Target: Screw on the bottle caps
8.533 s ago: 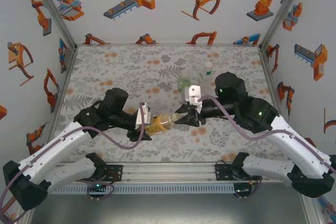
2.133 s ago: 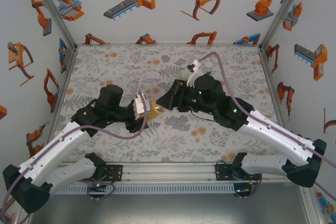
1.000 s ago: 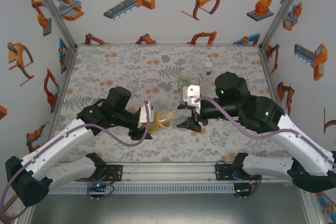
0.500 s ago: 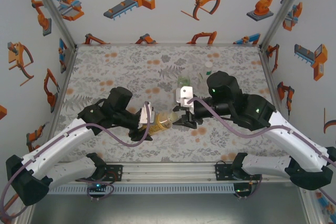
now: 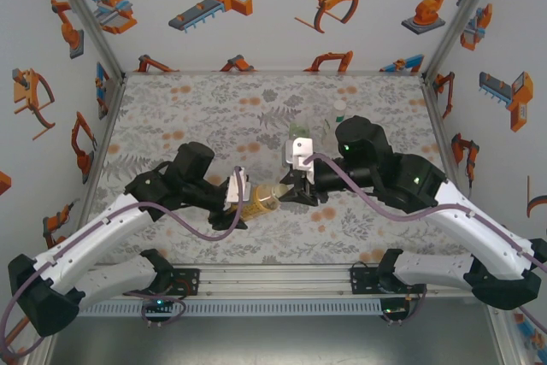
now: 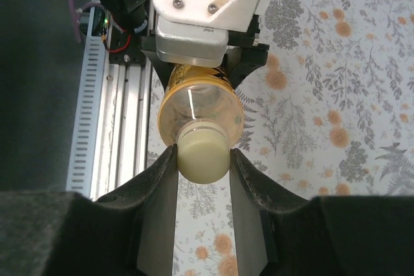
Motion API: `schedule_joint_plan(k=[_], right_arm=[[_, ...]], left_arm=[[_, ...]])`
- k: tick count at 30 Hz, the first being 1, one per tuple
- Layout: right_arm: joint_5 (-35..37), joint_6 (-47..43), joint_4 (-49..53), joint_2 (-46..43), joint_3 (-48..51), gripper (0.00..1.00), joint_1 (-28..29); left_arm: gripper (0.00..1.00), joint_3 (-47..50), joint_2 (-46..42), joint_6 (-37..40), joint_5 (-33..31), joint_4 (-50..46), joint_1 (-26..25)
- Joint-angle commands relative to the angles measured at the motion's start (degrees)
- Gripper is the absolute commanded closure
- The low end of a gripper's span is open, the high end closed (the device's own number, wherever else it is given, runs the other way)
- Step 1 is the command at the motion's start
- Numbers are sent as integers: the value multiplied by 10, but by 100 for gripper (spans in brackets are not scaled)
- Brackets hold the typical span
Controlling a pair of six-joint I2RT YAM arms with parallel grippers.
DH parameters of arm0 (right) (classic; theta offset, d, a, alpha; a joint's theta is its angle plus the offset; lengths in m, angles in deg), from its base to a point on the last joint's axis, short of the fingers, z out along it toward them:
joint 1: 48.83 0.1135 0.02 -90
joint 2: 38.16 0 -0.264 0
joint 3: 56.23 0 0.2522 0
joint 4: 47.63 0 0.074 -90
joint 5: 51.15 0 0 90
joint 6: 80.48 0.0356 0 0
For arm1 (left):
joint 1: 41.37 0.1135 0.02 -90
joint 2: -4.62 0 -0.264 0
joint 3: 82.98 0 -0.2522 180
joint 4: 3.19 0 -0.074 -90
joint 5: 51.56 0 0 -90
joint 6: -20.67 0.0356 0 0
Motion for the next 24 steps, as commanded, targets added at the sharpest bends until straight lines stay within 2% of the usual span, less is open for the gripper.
schedule_joint_plan(k=[1,6,9,15,17,20,24], right_arm=[[29,109,-50,2,22,89,4],[121,323,-107,-3,59,100,4],[175,463,-114,7,69,100,3],[206,752,-159,35,99,100,-1],[213,794,-213,35,126,100,-2],[233,823,-211,37,132,100,-6],[227,814,-202,37,122,100,-7]], left_arm=[[100,-11,-15,-6,-22,17,-3],[100,-1,-28,-22,-98,43,-3],[100,4,-31,-29,-131,56,-3],[100,13,-37,-39,-188,83,-1],[100,15,-37,-43,-198,91,-1],[100,16,-36,-47,-208,93,-1],[100,18,-38,-46,-209,93,-1]])
